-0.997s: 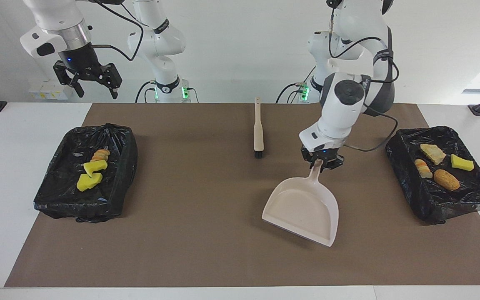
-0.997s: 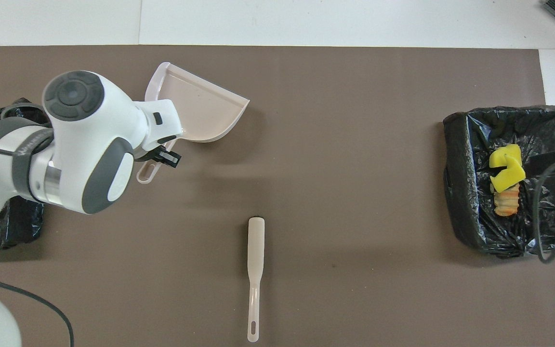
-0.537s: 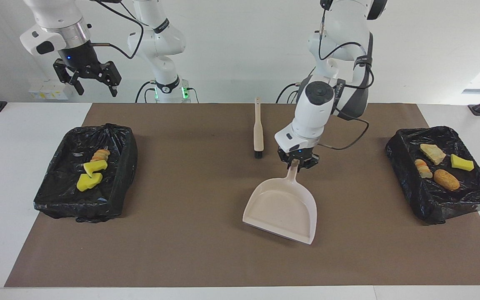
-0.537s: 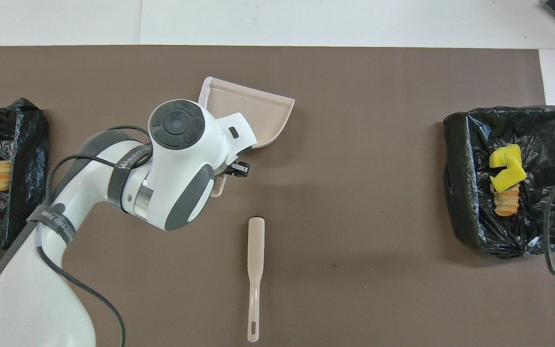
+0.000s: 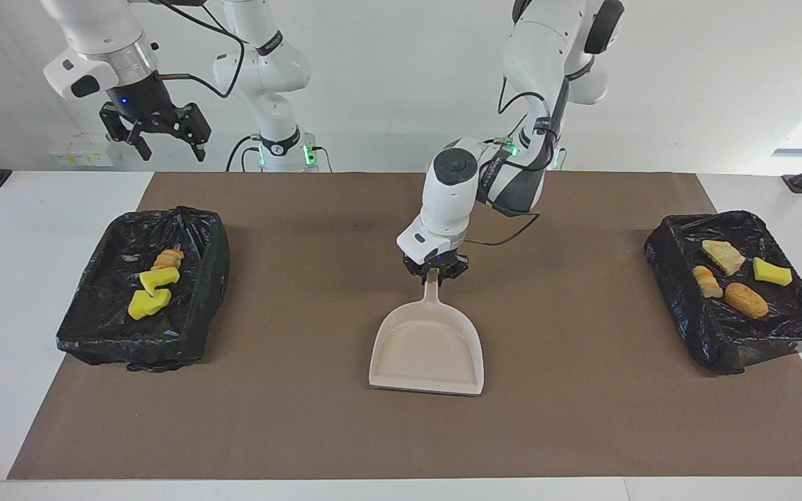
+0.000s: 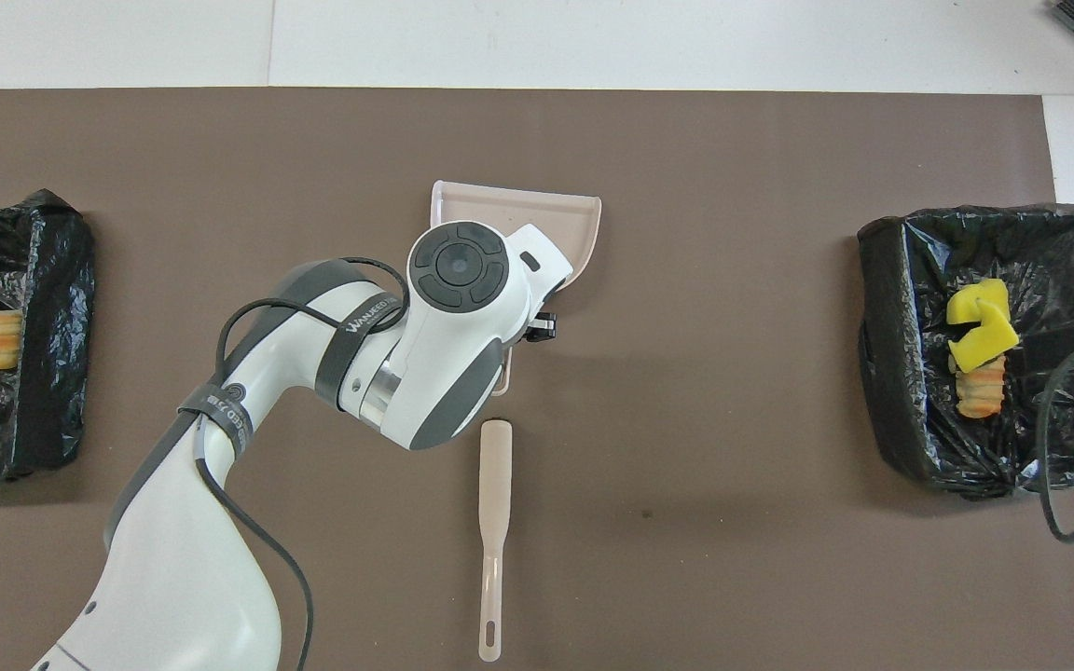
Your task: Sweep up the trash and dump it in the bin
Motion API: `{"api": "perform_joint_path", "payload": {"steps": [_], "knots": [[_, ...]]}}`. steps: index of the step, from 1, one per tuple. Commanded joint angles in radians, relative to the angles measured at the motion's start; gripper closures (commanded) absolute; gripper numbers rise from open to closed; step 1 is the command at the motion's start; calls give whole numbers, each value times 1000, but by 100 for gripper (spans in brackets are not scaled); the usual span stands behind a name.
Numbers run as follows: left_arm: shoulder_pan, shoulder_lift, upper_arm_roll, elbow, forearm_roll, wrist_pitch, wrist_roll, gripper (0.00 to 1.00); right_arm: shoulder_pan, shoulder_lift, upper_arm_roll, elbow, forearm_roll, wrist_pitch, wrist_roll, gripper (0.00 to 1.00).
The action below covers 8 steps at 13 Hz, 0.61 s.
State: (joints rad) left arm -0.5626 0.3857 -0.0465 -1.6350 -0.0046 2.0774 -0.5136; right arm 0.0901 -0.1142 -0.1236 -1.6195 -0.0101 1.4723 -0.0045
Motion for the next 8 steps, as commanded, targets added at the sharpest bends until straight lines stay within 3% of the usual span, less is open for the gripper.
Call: {"api": "perform_joint_path", "payload": {"steps": [1,4,8], "knots": [[61,-56,5,-3,-5,-40,3,0,0,-19,5,-17,18,-12,-19,0],[151,-106,7,6,-5,-62,32,0,0,-19,5,-17,18,-10,-17,0],[279,-214,8,12,-14,-158,219,0,0,-19,5,-17,18,-10,-17,0]]}}
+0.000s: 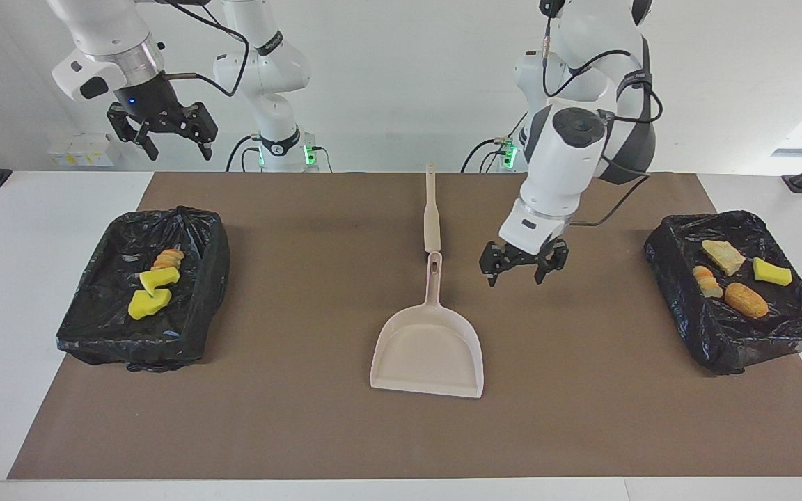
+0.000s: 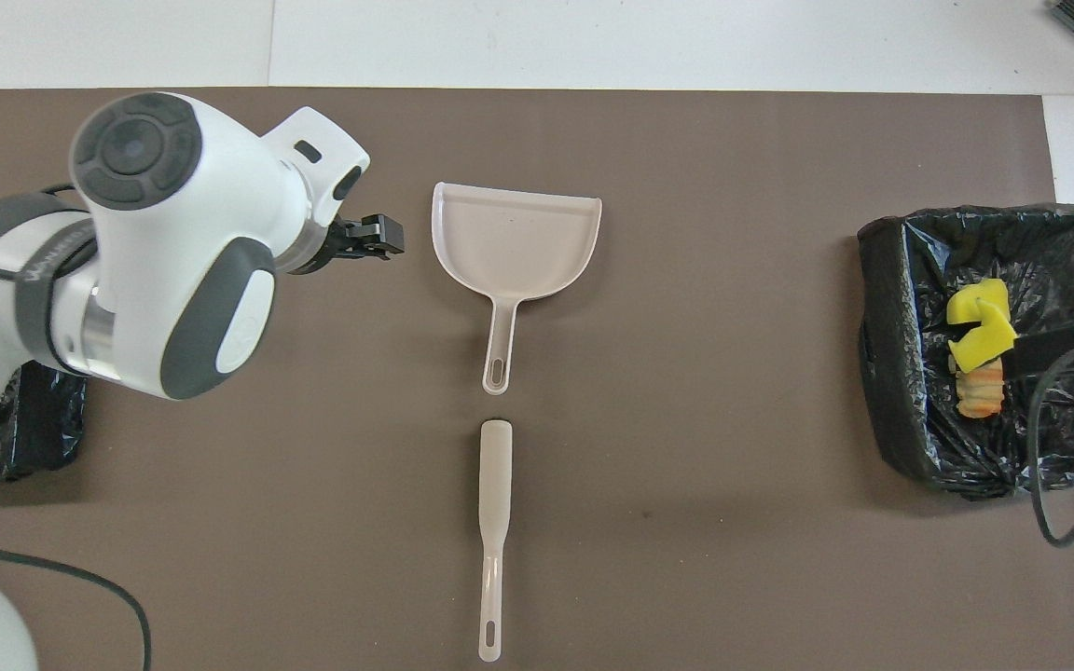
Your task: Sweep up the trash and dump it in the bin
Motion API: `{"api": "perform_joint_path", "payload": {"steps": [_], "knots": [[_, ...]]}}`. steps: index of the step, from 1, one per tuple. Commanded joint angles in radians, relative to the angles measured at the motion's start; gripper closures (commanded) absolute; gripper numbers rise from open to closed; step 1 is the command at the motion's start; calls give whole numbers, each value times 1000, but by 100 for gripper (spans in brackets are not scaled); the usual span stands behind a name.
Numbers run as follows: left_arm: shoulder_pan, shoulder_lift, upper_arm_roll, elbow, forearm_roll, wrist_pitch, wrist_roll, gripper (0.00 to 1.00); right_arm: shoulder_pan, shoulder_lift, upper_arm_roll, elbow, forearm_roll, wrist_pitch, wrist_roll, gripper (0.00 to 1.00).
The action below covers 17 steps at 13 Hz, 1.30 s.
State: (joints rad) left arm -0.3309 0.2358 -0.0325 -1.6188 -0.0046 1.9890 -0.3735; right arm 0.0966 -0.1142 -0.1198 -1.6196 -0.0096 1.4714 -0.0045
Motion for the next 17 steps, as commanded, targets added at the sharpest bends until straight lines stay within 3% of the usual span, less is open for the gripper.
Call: {"api": "perform_joint_path", "payload": {"steps": [1,7,17], "knots": [[91,-97,-6,-6,-14,-111,155,0,-6,-19,2,-17,17,-9,-17,0],[337,-226,-3,-21,-18,-263,517,0,-6,-19,2,-17,17,-9,-17,0],[354,-294,-7,-20,-6,-364,470,0,-6,-19,2,-17,17,-9,-17,0]]}}
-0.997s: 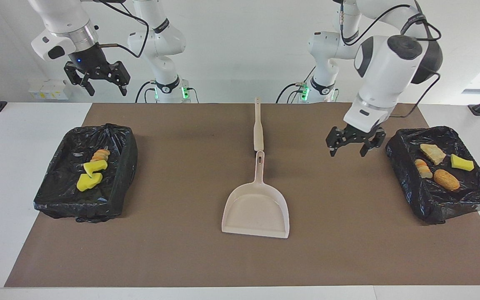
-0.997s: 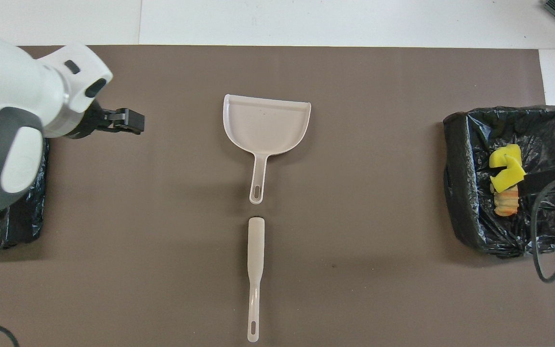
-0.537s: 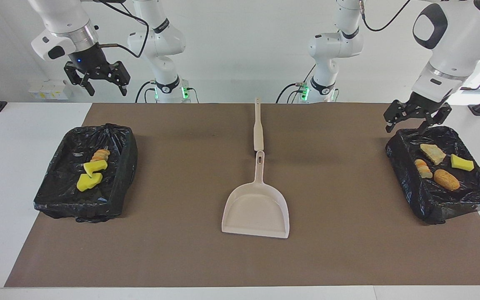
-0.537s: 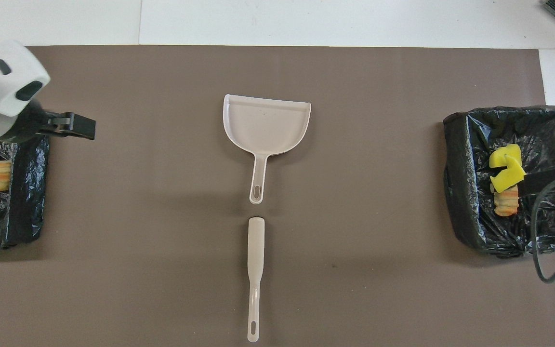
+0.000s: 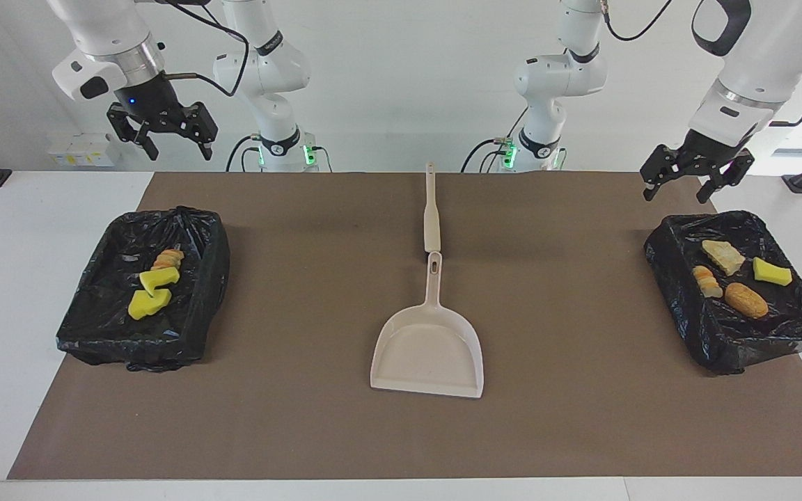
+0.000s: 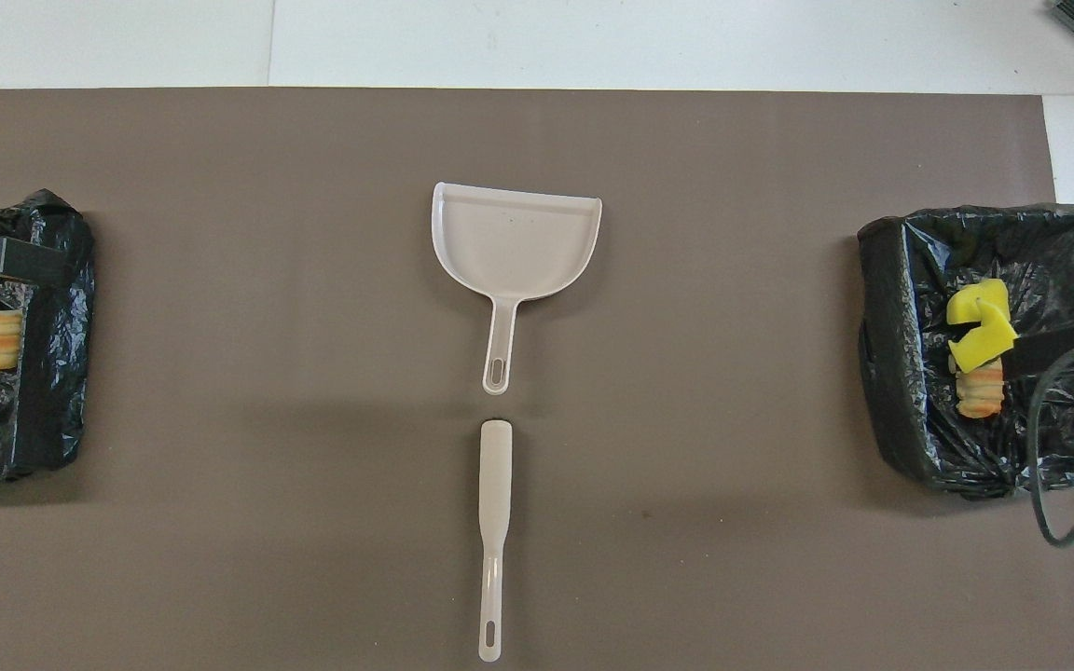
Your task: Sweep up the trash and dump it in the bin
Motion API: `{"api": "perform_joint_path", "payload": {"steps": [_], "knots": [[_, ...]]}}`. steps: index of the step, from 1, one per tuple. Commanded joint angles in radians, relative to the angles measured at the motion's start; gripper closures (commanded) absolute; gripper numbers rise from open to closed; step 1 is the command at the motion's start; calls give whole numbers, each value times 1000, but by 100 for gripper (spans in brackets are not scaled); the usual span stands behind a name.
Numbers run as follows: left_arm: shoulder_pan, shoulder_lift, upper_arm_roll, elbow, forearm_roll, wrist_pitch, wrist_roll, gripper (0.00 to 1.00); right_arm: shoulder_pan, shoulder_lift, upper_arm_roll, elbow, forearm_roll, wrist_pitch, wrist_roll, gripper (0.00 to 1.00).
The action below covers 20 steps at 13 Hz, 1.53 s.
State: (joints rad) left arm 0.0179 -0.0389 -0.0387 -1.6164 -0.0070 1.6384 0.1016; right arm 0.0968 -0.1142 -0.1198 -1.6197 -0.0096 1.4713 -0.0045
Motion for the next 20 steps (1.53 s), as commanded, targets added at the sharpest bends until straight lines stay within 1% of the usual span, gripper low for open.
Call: {"api": "perform_joint_path", "payload": {"steps": [1,14,16,17,18,19,20], "knots": [[5,-18,-1,-19,-5,-15,-10,0,-6,-19,2,-17,17,-9,-17,0],[8,-7,-1,0,-14,-5,-17,0,-6,-19,2,-17,17,-9,-17,0],[-4,-6,2,6,-11,-2,-17,0,-6,-19,2,-17,17,-9,-15,0],[-13,-1,17,6,-8,-6,-17,0,-6,-19,2,-17,17,-9,-17,0],[-59,-2,45,6,-8,-3,-16,0,-6,-19,2,-17,17,-9,-17,0],[-94,-2,95,6,-8,-2,-16,0,-6,-19,2,-17,17,-9,-17,0],[-98,-4,99,9,-8,-6,-16,0,-6,-19,2,-17,17,-9,-17,0]]}}
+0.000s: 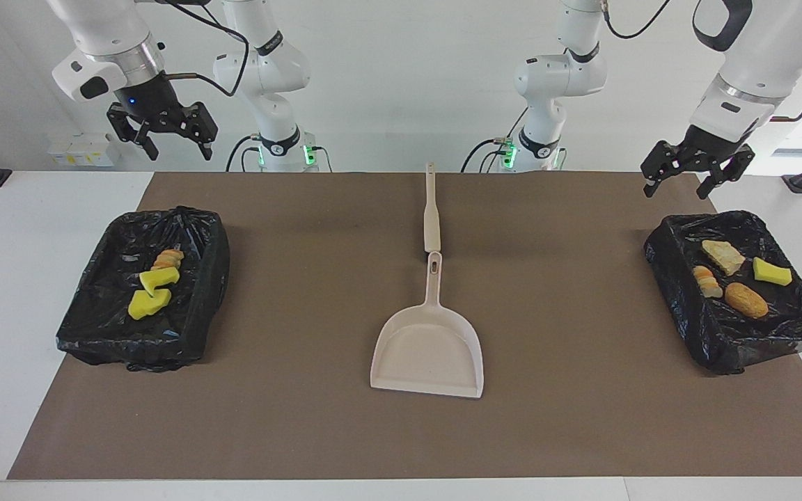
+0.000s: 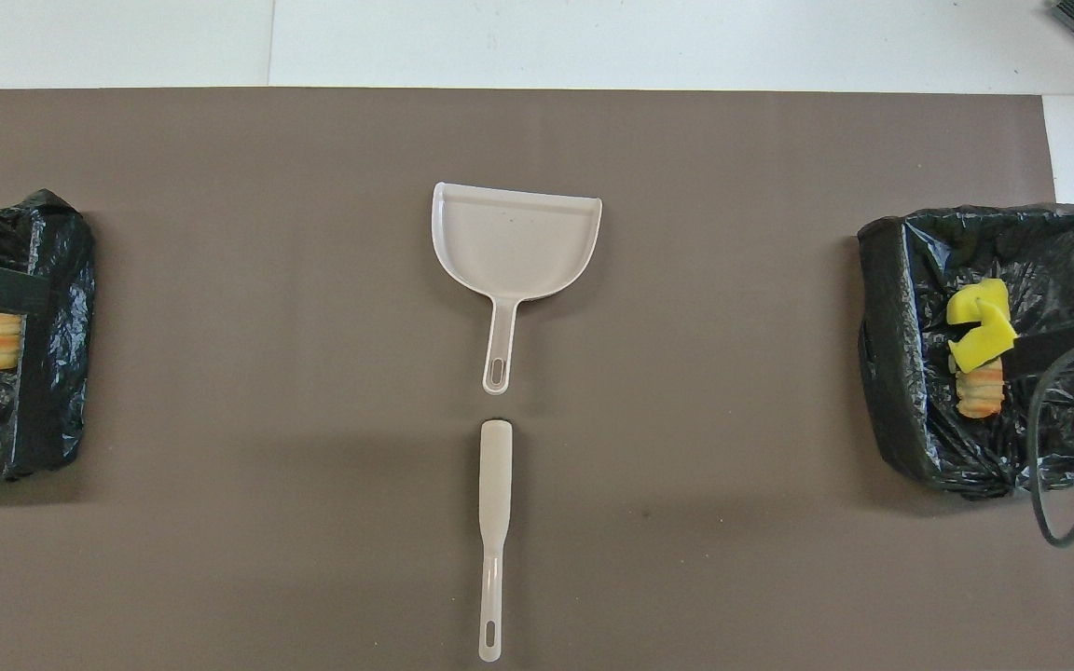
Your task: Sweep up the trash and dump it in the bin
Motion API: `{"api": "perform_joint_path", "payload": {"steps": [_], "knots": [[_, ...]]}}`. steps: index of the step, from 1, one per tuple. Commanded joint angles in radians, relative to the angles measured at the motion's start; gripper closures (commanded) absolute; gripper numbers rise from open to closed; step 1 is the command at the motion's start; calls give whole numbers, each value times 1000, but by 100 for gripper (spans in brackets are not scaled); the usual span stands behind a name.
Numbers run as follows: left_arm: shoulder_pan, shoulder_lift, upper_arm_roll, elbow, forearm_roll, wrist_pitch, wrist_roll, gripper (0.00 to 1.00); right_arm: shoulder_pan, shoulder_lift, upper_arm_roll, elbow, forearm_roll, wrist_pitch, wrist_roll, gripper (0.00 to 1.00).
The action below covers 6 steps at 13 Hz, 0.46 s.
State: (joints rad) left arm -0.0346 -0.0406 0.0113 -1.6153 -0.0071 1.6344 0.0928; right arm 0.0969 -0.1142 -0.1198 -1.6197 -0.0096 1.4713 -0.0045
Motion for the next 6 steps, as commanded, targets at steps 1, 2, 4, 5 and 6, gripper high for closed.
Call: {"api": "perform_joint_path", "payload": {"steps": [1,2,4,5,6], "knots": [[-41,-1,47,12,-14,8,-7,0,-6,-19,2,-17,17,-9,-17,0],[-41,-1,45,12,-14,7,-5,0,-6,-19,2,-17,17,-9,-15,0],[-38,-1,47,12,-13,10,1,0,-6,-19,2,-17,17,-9,-15,0],[-39,-1,45,12,-13,7,1,0,-6,-19,2,-17,17,-9,-17,0],[-44,-1,47,12,-14,7,4,0,-6,-19,2,-17,17,-9,-17,0]]}}
